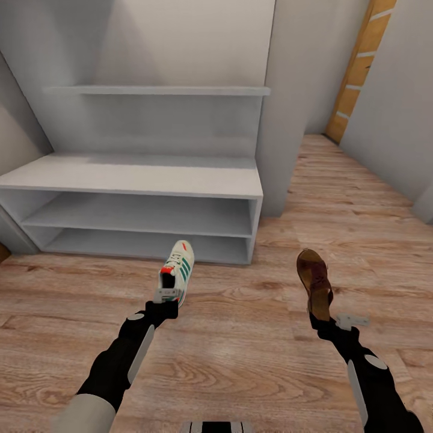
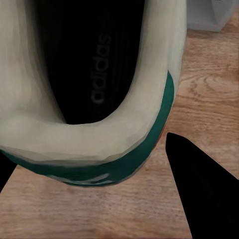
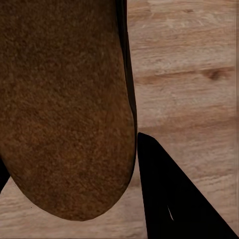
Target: Pick up the two gym shoes and the two sandals from the corridor floor and place them onto the hallstand (shoe rack) in the corridor, making sure they are on the rack and not on the floor. Arrange them so the two gym shoes are next to each other and the two sandals are next to each other.
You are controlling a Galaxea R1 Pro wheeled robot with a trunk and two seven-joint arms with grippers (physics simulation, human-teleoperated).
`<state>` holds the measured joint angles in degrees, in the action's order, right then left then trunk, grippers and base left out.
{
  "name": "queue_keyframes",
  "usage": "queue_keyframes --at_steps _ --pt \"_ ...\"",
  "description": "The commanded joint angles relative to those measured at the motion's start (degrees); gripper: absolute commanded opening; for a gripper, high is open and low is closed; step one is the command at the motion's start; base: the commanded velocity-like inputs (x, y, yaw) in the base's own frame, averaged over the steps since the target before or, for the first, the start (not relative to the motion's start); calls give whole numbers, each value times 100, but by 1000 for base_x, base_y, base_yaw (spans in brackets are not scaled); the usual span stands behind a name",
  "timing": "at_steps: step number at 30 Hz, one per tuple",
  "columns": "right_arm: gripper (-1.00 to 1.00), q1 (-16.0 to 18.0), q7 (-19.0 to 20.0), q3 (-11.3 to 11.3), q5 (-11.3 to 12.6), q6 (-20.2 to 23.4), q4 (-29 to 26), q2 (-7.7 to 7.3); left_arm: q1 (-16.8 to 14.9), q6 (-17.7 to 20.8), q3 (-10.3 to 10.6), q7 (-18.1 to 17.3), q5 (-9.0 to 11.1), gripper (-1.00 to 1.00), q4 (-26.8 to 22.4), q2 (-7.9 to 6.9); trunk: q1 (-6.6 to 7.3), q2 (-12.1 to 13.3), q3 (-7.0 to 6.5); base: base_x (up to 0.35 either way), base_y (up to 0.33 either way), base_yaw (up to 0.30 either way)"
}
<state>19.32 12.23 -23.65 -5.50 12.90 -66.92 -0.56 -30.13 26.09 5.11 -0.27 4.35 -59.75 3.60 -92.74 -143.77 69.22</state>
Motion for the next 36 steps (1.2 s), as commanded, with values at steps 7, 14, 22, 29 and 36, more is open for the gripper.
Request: queue_keyframes --at_steps 7,14,22,29,36 --pt "-100 2 42 -39 -38 487 -429 -4 -57 -533 -1 16 43 -100 782 12 1 -2 15 0 0 0" --pt "-100 2 39 -43 -38 1214 -879 -25 -354 -618 -1 18 40 -100 1195 42 1 -2 16 0 0 0" --pt "-100 4 3 -59 -57 2023 -1262 -67 -960 -592 0 18 48 -100 1299 158 1 -2 16 0 0 0" --pt "-100 3 -9 -76 -65 2301 -1312 -212 -1215 -572 4 25 55 -100 1299 161 1 -2 16 0 0 0" --pt "-100 2 -11 -318 -51 3011 -1307 -597 -1248 -579 8 27 49 -100 1299 167 1 -2 16 0 0 0"
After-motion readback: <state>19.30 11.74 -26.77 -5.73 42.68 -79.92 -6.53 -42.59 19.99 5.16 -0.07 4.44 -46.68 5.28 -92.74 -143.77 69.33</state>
